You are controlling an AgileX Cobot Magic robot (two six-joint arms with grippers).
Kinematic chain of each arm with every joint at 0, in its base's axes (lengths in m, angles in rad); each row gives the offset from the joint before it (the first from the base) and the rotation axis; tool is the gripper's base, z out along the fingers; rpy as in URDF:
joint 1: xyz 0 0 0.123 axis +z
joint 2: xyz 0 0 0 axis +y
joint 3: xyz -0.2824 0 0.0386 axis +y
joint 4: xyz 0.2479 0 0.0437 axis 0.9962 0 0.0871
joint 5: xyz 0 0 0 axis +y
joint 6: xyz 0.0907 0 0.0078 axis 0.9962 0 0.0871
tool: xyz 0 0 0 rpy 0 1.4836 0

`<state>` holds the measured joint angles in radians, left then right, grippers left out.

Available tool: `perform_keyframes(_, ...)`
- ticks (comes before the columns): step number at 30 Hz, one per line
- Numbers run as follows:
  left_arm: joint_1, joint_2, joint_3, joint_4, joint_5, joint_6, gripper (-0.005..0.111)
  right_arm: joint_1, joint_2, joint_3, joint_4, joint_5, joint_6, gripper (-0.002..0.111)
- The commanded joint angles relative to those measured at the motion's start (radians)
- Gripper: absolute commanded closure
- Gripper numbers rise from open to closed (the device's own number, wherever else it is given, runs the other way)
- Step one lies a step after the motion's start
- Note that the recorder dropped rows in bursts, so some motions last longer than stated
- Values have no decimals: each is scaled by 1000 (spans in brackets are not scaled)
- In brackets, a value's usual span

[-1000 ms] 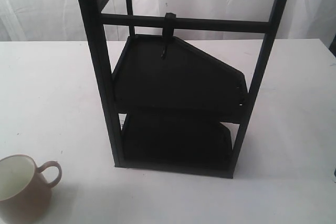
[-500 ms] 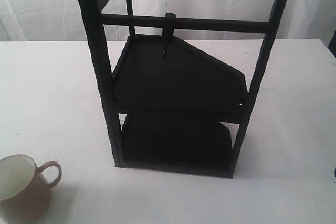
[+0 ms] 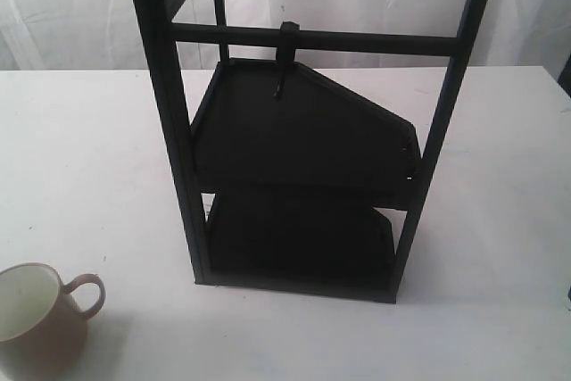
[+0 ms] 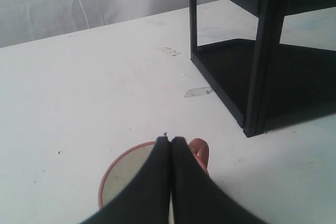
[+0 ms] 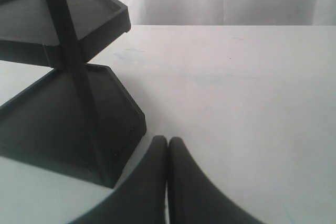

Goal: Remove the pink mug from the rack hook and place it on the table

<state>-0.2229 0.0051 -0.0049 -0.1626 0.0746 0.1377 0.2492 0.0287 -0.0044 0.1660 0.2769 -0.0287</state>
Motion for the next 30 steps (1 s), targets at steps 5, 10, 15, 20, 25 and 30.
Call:
perform_keyframes(5,2,-5,5,-3,0,1,107,-5,-5,4,-2,-10,0,108)
perform_keyframes(10,2,-5,5,-3,0,1,107,-5,-5,4,-2,-10,0,108)
perform_keyframes(15,24,-5,5,-3,0,1,107,-5,-5,4,-2,-10,0,108)
perform_keyframes(20,61,-5,5,-3,0,1,107,-5,-5,4,-2,-10,0,108)
perform_keyframes(25,130,-5,5,-3,0,1,107,-5,-5,4,-2,-10,0,108)
perform_keyframes(30,194,-5,5,-3,0,1,107,-5,-5,4,-2,-10,0,108)
